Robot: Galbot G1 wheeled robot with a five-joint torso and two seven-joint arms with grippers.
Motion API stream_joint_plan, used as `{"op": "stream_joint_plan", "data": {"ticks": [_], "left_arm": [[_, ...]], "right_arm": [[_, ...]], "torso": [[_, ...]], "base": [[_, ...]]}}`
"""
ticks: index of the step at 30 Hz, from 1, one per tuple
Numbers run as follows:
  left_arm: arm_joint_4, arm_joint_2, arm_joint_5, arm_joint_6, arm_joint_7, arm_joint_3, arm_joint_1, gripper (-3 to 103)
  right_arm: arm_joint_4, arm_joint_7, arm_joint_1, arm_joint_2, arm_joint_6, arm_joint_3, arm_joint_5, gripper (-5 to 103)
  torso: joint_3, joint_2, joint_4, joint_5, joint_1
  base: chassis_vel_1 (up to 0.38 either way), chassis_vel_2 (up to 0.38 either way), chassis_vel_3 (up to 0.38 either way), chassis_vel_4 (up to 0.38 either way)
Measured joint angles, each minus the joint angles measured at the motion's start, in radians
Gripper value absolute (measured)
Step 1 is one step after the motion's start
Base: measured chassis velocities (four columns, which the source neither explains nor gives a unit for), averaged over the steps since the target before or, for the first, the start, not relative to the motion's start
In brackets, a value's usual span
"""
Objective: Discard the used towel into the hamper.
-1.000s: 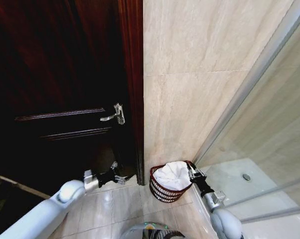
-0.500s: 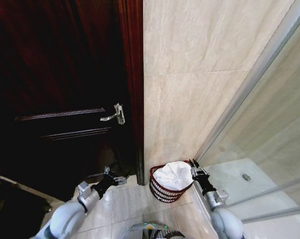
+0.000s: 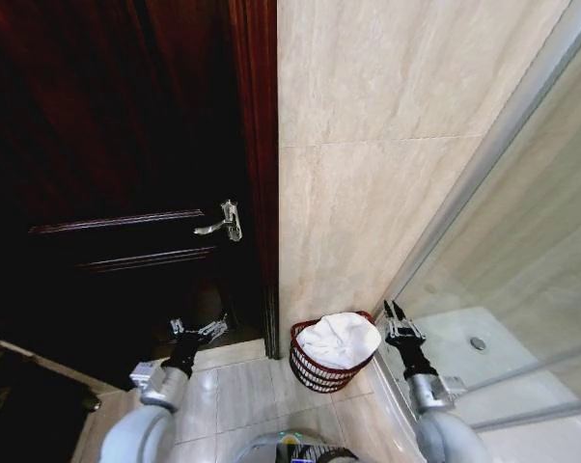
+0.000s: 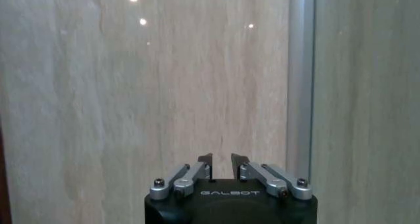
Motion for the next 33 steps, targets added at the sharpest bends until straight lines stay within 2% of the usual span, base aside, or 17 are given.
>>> {"op": "stream_joint_plan", "data": {"ticks": [6,14,33], "left_arm": [[0.011,-0.035,0.048,-0.035,0.004,0.015,-0.010,100],[0.013,-0.046,0.050,-0.066,0.016,0.028,-0.020,100],[0.014,-0.044,0.042,-0.072,0.018,0.033,-0.020,100]], "right_arm": [[0.073,0.031,-0.051,0.020,0.036,0.000,-0.004,18],[0.115,0.050,-0.063,0.024,0.039,-0.001,-0.013,18],[0.114,0.053,-0.062,0.023,0.035,-0.001,-0.015,18]], "torso": [[0.000,0.000,0.0000,0.0001,0.000],[0.000,0.000,0.0001,0.0001,0.000],[0.000,0.000,0.0001,-0.0001,0.000]], "base": [[0.000,0.000,0.000,0.000],[0.000,0.000,0.000,0.000],[0.000,0.000,0.000,0.000]]}}
